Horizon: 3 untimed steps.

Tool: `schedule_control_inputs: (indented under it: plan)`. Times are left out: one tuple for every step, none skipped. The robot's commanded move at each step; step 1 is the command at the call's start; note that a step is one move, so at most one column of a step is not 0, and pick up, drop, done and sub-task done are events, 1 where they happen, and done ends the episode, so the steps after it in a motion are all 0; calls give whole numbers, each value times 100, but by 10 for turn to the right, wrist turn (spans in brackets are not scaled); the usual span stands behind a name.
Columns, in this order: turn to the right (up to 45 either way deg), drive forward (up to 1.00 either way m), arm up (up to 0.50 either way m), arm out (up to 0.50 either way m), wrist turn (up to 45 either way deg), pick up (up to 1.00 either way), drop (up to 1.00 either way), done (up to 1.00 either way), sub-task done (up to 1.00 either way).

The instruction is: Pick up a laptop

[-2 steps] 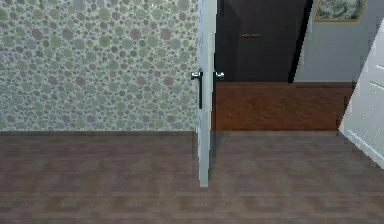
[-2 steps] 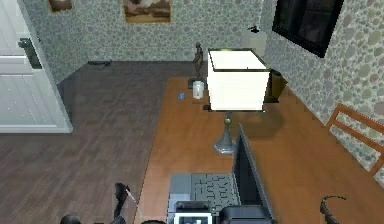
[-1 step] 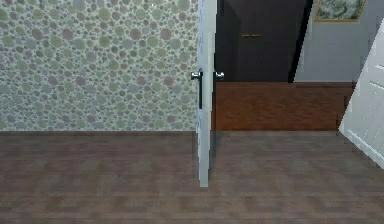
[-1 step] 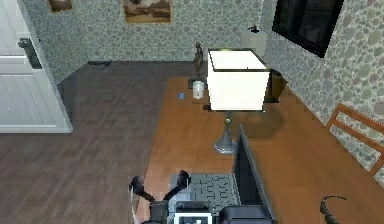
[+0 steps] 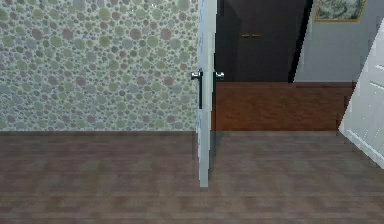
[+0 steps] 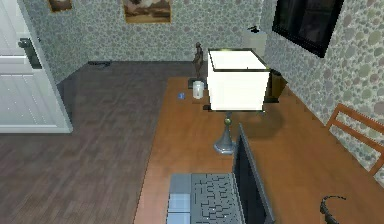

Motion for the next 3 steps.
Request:
schedule_control_inputs:
  plan:
    - [0,0,0,0,0,100,0,0,0]
    - [0,0,10,0,0,0,0,0,0]
    - [0,0,0,0,0,0,0,100,0]
